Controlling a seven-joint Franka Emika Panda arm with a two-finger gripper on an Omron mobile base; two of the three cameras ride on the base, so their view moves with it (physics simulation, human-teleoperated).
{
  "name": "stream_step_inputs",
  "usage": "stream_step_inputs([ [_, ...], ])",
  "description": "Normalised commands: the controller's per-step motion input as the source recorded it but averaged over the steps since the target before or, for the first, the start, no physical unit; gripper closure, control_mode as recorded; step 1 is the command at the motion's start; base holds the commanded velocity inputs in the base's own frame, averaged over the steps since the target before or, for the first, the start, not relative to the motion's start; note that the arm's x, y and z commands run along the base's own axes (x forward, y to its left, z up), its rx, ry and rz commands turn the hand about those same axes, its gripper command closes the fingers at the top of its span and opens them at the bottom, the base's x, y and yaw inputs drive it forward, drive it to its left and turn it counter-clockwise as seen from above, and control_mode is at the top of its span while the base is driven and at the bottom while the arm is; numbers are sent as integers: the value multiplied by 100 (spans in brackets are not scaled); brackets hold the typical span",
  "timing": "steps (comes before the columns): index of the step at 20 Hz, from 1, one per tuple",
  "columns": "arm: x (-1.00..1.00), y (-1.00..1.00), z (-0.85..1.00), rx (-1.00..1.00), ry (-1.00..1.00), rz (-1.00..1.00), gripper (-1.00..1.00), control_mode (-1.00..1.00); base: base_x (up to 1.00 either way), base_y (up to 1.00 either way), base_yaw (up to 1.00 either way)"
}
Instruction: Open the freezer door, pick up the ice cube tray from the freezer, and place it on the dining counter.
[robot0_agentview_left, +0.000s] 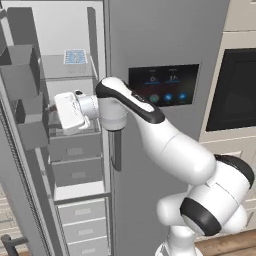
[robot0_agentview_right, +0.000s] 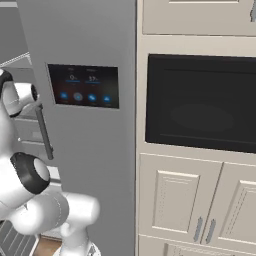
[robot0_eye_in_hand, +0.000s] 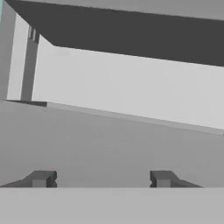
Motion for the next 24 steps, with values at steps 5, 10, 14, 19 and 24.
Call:
stream_step_inputs([
  [5, 0, 31, 0, 0, 0, 0, -100, -100, 0, 0, 0],
  [10, 0, 23, 0, 0, 0, 0, -100, -100, 0, 0, 0],
  [14, 0, 15, 1, 0, 0, 0, -100, -100, 0, 0, 0],
  [19, -7, -24, 11, 0, 0, 0, -100, -100, 0, 0, 0],
  [24, -19, -58, 14, 0, 0, -4, -100, -100, 0, 0, 0],
])
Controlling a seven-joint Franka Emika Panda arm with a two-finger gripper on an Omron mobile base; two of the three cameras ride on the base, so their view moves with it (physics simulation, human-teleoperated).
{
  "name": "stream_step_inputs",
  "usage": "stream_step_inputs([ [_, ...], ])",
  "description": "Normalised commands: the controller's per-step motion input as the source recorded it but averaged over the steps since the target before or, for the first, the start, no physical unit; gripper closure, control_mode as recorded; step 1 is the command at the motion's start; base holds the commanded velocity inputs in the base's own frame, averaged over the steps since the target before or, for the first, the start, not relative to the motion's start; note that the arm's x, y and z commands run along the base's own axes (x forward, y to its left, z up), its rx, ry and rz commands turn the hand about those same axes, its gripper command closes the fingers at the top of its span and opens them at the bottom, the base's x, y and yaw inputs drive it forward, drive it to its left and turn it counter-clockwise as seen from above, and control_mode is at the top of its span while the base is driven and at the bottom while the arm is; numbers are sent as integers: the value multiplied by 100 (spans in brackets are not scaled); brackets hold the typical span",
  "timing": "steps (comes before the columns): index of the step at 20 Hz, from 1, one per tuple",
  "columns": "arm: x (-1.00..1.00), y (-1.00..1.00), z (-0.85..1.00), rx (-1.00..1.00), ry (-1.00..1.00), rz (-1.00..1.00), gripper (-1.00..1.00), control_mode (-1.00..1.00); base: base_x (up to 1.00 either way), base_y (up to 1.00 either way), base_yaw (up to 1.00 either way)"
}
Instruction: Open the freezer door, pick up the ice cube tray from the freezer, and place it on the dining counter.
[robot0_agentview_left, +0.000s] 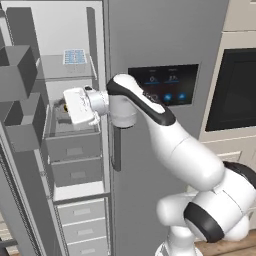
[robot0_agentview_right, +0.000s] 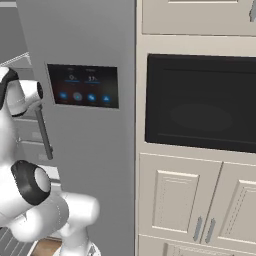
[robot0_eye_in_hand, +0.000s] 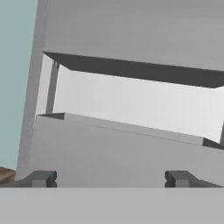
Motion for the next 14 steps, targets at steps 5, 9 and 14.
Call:
stream_step_inputs([
  [5, -17, -54, 8, 0, 0, -12, -100, -100, 0, 0, 0],
  [9, -12, -49, 5, -1, 0, -24, -100, -100, 0, 0, 0],
  [14, -19, -47, 2, 0, 3, -34, -100, -100, 0, 0, 0],
])
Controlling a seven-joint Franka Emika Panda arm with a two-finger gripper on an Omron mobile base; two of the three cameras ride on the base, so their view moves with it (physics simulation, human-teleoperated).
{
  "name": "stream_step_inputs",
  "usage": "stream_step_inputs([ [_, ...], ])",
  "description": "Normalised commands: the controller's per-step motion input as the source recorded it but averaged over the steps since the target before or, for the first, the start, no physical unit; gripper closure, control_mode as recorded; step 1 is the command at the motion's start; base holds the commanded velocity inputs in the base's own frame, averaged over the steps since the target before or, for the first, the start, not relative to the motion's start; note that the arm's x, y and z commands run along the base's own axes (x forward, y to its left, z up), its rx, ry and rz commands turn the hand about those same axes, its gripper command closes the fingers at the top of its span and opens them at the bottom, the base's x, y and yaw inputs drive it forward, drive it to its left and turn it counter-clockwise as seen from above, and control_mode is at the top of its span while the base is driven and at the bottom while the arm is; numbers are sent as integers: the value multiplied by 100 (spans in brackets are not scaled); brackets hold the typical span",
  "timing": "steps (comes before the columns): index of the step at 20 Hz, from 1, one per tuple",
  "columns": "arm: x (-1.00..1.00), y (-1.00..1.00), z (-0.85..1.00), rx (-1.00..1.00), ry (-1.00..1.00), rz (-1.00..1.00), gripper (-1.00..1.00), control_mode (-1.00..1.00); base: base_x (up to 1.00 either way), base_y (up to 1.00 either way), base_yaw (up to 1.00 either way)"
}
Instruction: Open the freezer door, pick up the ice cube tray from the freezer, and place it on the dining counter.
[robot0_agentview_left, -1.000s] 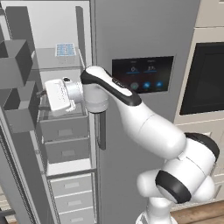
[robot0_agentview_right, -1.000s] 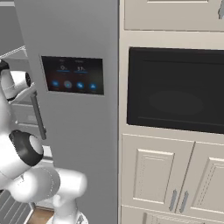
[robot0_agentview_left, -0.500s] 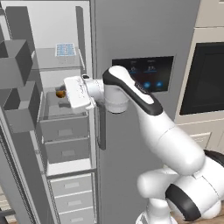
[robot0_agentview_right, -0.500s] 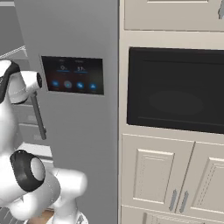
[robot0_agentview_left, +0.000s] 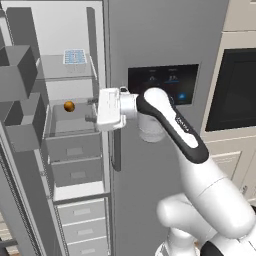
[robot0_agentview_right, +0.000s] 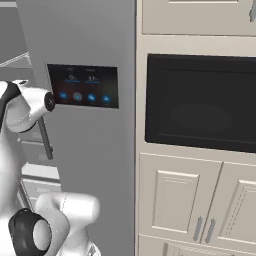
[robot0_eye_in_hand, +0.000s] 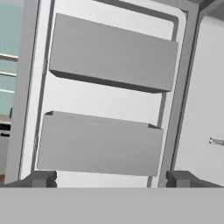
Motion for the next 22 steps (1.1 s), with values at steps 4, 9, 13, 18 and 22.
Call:
stream_step_inputs([
  [4, -19, -46, 0, 0, 4, -36, -100, -100, 0, 0, 0],
  [9, -19, -53, 0, 0, 6, -39, -100, -100, 0, 0, 0],
  [13, -16, -56, 0, 0, 6, -39, -100, -100, 0, 0, 0],
  [18, -12, -57, 1, 0, 9, -39, -100, -100, 0, 0, 0],
  [22, -9, -52, 5, 0, 14, -39, -100, -100, 0, 0, 0],
])
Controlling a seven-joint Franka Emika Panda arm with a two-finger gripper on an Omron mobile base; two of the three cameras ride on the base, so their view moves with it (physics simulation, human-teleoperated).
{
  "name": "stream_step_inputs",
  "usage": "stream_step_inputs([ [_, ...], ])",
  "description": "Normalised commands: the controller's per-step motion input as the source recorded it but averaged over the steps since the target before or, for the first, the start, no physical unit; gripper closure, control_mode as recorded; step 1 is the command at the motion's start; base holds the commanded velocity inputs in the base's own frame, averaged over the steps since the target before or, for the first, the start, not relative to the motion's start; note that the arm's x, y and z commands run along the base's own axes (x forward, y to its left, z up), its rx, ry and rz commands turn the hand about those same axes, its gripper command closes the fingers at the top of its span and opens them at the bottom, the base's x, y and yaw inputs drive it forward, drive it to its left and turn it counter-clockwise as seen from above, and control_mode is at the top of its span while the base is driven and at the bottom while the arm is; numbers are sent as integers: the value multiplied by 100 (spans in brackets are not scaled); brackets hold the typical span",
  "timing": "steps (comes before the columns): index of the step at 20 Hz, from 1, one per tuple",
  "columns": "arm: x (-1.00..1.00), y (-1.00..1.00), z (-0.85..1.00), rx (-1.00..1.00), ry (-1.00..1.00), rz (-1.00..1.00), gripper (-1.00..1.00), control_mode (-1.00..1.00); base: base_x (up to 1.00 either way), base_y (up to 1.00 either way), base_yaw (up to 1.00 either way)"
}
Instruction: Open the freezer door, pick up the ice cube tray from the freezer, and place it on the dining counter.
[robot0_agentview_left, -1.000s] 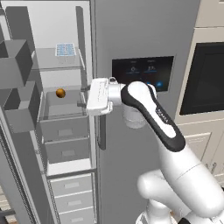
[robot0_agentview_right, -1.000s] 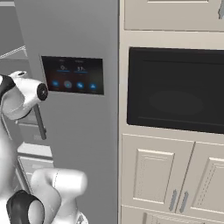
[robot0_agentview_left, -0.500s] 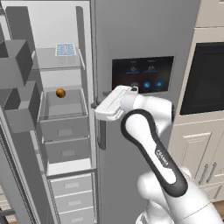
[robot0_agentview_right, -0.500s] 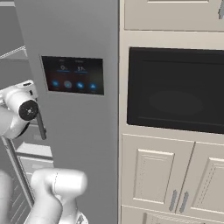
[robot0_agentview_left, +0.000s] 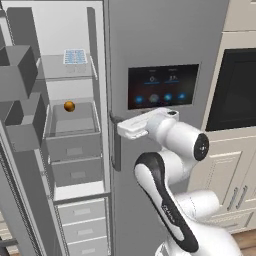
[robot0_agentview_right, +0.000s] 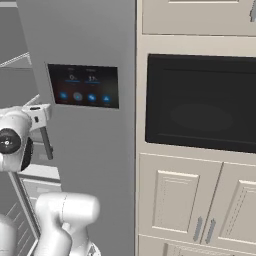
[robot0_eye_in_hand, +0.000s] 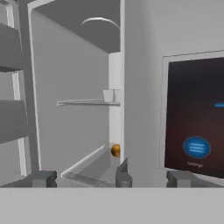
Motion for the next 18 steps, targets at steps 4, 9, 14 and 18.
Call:
stream_step_inputs([
  [4, -12, -53, 9, 0, 18, -37, -100, -100, 0, 0, 0],
  [9, -21, -56, 10, 0, 23, -33, -100, -100, 0, 0, 0],
  [14, -26, -46, 7, 0, 25, -24, -100, -100, 0, 0, 0],
  [18, -20, -35, 7, 0, 16, -1, -100, -100, 0, 0, 0],
])
